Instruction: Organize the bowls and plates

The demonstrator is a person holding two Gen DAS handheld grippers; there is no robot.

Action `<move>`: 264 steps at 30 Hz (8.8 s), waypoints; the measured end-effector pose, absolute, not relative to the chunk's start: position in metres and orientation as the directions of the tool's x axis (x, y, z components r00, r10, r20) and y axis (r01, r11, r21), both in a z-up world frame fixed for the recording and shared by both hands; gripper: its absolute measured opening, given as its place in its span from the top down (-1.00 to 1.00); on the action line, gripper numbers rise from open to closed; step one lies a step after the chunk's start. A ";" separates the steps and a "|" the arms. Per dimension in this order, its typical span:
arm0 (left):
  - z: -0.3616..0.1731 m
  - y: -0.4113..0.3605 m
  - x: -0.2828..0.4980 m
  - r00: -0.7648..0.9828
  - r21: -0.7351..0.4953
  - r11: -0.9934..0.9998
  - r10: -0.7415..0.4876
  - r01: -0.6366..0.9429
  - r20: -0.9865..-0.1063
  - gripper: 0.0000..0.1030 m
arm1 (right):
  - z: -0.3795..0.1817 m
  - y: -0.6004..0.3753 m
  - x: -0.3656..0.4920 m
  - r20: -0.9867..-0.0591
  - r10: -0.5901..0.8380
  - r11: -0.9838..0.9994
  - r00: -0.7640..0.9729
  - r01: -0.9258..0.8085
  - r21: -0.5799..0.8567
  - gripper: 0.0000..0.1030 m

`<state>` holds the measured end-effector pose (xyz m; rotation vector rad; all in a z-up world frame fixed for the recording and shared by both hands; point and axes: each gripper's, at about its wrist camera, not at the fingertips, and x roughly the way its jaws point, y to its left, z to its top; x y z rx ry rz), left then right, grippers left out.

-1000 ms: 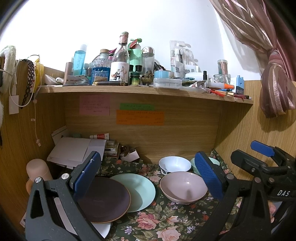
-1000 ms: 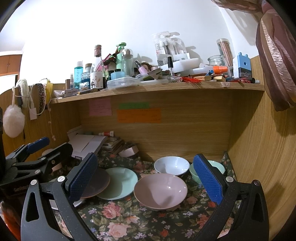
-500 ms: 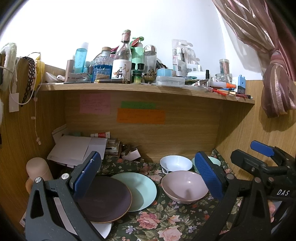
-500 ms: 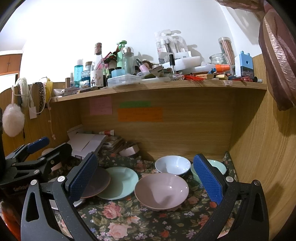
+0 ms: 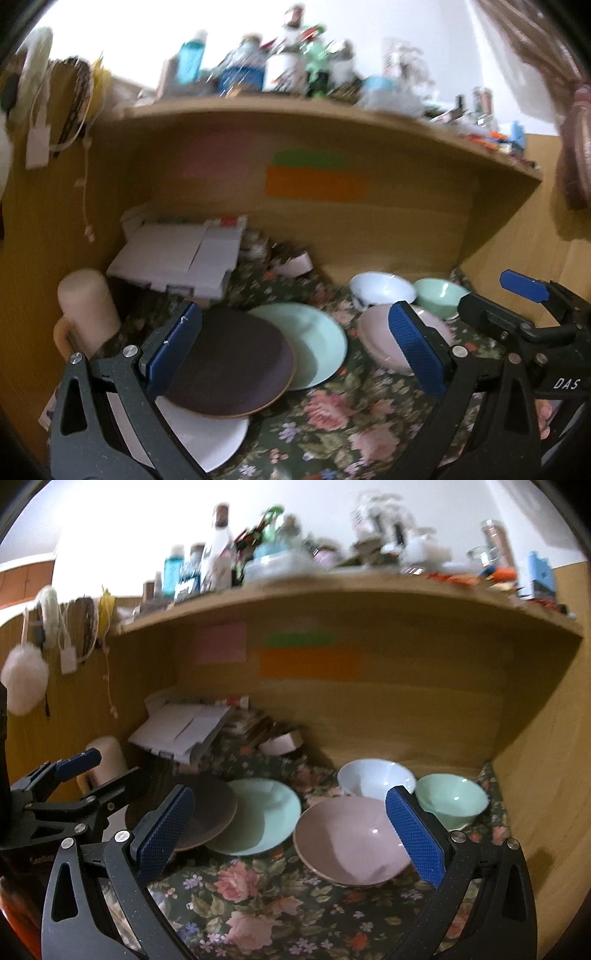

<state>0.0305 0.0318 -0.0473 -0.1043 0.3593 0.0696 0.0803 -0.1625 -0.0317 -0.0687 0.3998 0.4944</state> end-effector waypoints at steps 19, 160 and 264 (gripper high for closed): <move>-0.134 0.149 0.065 0.758 -0.184 0.927 0.140 -0.326 -0.637 -0.85 | -0.090 -0.088 0.151 -0.602 0.472 0.831 0.644 -0.552 0.061 -1.00; -0.174 0.018 0.063 0.600 -0.238 0.971 -0.175 -0.026 -0.781 0.27 | -0.167 -0.213 0.121 -0.760 0.460 0.879 0.460 -0.357 0.316 0.38; -0.181 0.224 0.016 0.625 -0.222 0.896 0.076 -0.384 -0.777 0.15 | -0.179 0.054 0.164 -0.864 0.477 0.624 0.161 -0.754 0.204 0.38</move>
